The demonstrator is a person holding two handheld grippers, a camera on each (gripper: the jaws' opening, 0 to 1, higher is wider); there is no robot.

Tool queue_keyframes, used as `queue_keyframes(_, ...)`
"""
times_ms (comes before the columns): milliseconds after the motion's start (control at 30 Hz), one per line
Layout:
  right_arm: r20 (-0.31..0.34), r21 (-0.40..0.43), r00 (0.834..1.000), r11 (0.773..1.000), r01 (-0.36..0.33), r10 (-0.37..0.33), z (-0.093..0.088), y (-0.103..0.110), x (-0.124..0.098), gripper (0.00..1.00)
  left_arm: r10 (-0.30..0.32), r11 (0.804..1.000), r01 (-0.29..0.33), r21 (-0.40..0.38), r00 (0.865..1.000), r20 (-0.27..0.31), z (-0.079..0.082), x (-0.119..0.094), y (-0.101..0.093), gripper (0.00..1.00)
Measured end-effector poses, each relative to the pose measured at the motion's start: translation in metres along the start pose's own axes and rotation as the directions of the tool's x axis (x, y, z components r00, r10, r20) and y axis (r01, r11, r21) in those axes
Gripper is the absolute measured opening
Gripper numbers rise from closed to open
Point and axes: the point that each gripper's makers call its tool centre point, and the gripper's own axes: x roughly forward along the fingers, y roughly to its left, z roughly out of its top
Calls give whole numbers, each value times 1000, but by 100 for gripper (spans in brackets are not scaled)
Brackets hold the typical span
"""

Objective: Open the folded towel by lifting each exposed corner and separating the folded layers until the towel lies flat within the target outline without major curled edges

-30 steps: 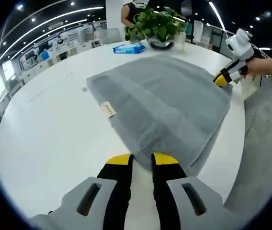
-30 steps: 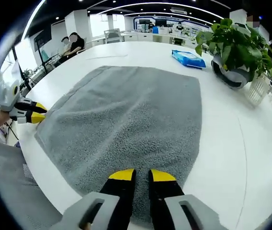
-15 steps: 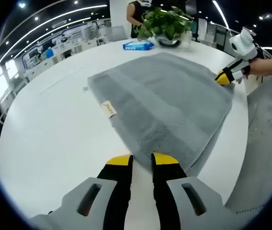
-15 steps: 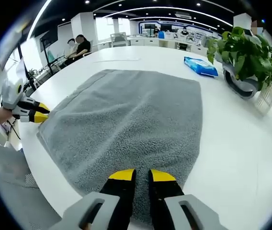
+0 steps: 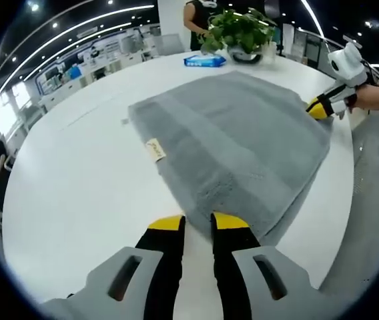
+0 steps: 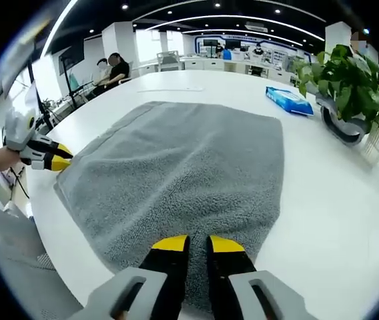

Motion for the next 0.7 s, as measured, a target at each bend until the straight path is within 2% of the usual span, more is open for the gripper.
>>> queue_keyframes(333,32,-18,999,1000,16,-15,3,3,3,7,21,999,-20,-32,1000,17,-1,-2,2,14)
queue_keyframes(433,39,-18,999,1000,12,-12,3,3,3,7,24,997,-22,-69,999,31,-2,-2,3,15)
queue_keyframes(567,55,-27,998,1000,10,-8,4,3,2,8,44,997,-43,-63,999,14,-1,-2,2,15)
queue_keyframes(667,74,-6,997,1000,-2,3,7,3,-4,9,58,989,-58,-137,998,1,-2,-2,4,15)
queue_keyframes(700,97,15,995,1000,-11,10,10,4,-7,9,62,990,-61,-130,998,-1,-3,-3,5,16)
